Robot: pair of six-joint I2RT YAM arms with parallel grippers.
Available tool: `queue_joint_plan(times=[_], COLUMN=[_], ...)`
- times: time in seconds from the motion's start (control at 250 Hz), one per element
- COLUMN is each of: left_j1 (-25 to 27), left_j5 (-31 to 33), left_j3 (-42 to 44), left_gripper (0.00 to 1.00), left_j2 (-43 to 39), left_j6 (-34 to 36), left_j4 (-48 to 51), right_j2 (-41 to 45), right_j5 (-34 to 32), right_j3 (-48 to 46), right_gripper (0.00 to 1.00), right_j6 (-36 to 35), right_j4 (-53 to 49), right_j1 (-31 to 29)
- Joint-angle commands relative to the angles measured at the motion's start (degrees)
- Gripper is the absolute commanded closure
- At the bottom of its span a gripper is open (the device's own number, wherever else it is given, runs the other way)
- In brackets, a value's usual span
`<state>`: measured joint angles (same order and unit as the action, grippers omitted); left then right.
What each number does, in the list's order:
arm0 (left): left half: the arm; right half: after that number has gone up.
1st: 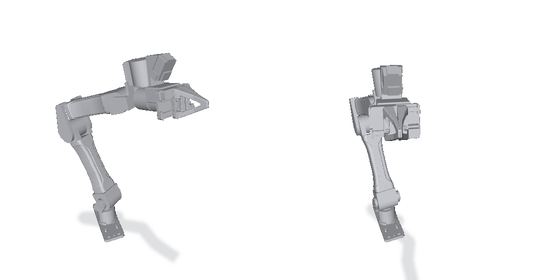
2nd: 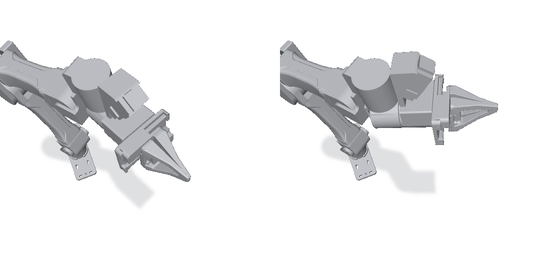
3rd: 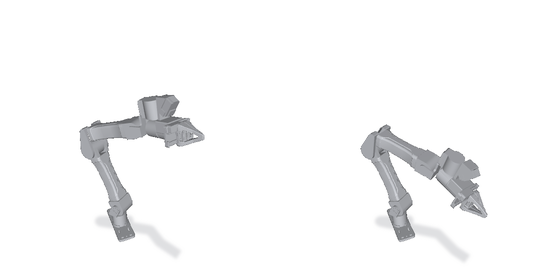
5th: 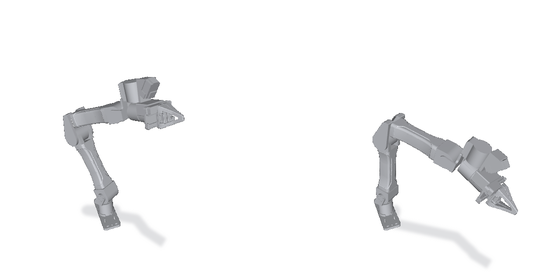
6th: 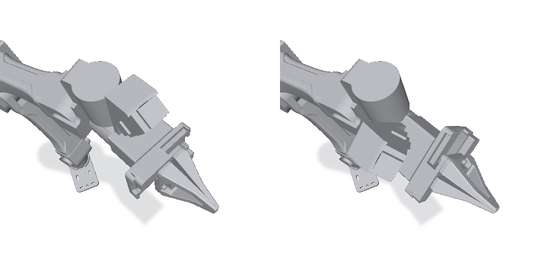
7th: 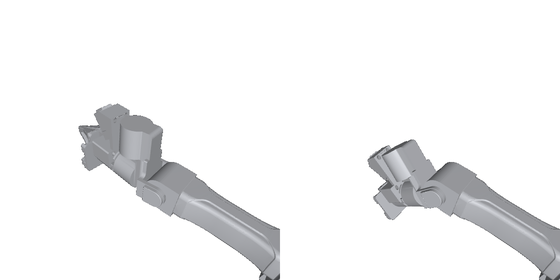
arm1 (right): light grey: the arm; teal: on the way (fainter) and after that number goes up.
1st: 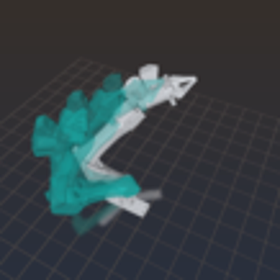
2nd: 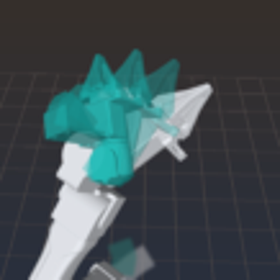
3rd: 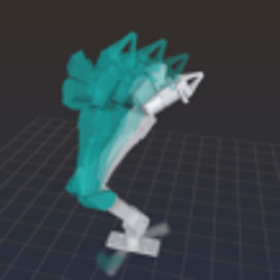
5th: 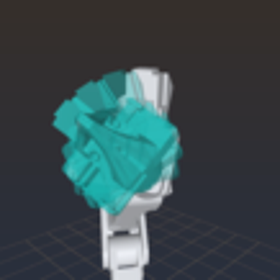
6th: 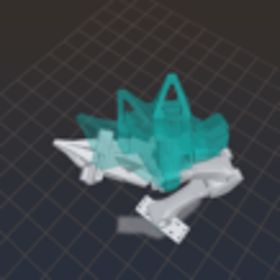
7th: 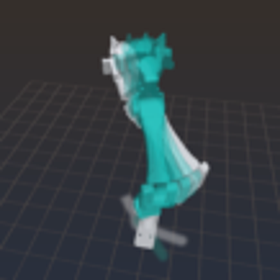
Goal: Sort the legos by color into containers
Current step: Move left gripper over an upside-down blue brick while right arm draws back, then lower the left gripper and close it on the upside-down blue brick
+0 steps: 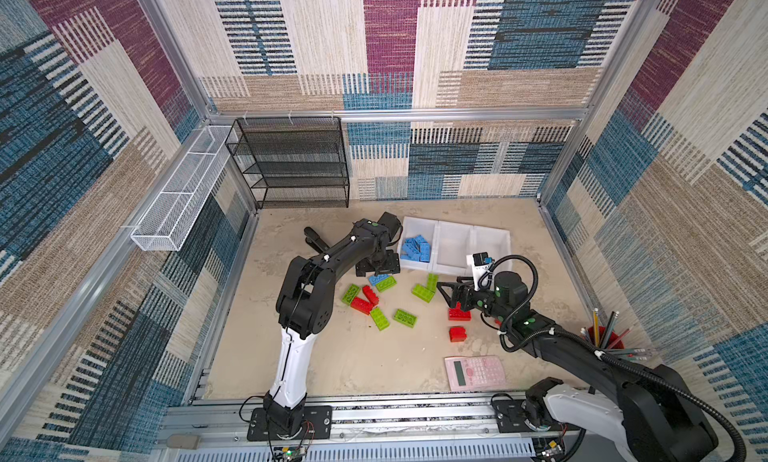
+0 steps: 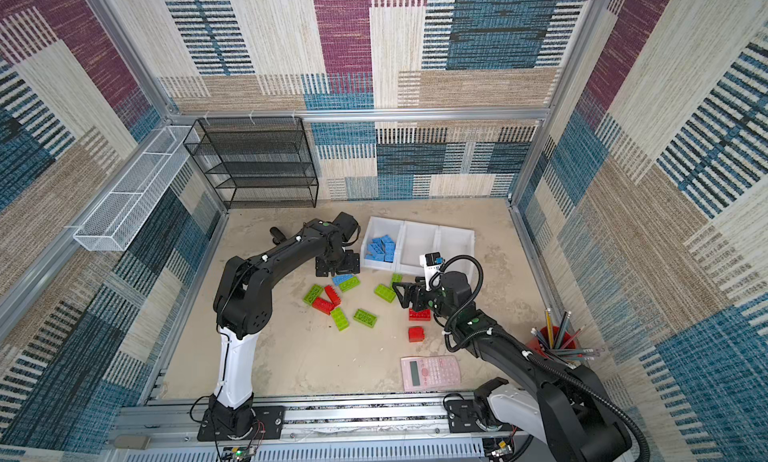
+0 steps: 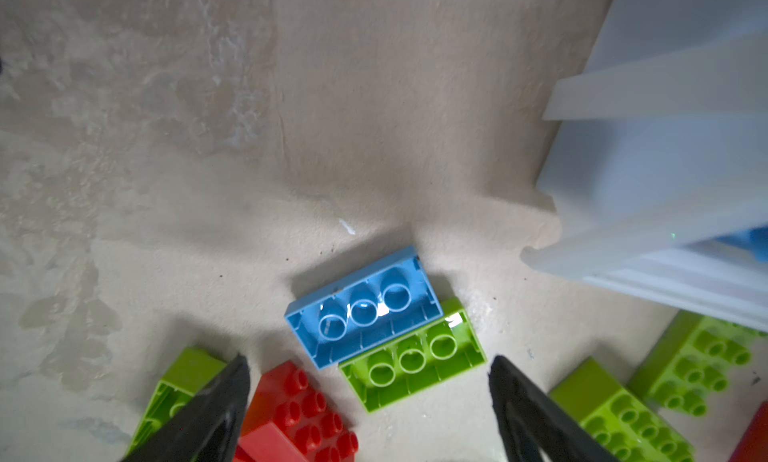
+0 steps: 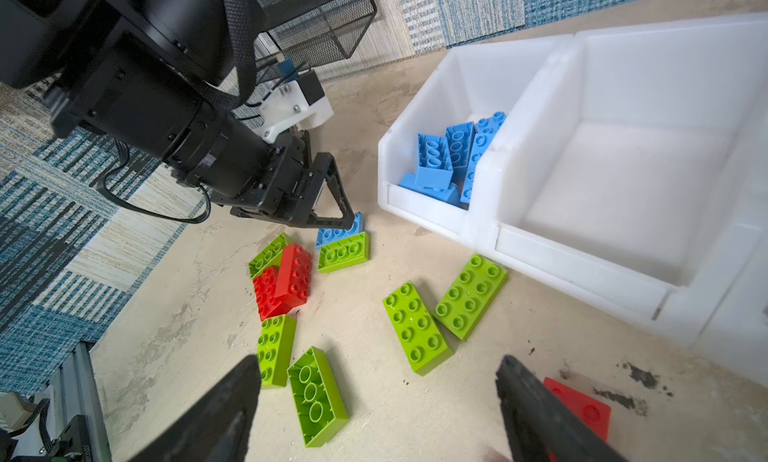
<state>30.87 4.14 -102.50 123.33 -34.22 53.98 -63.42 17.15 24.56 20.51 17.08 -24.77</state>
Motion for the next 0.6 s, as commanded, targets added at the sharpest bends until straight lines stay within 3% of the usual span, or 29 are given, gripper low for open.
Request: queue_joint_plan(times=[0.0,0.596], left_j1=[-0.2,-1.5], left_j5=[0.1,-1.7], left_j3=[0.8,1.5], left_gripper=[0.09,0.10], left_j2=[0.8,3.6], left_j6=[-1.8,-4.1], left_j4=[-0.7,-3.2], right_j2=[-0.2,-0.8], right_j5=[1.1,1.0], right_j3=[-0.1,-0.1], right_gripper=[0.11,0.13], right_j6=[0.6,0.3], right_j4=[2.5,2.2], right_j1=[0.0,-0.1])
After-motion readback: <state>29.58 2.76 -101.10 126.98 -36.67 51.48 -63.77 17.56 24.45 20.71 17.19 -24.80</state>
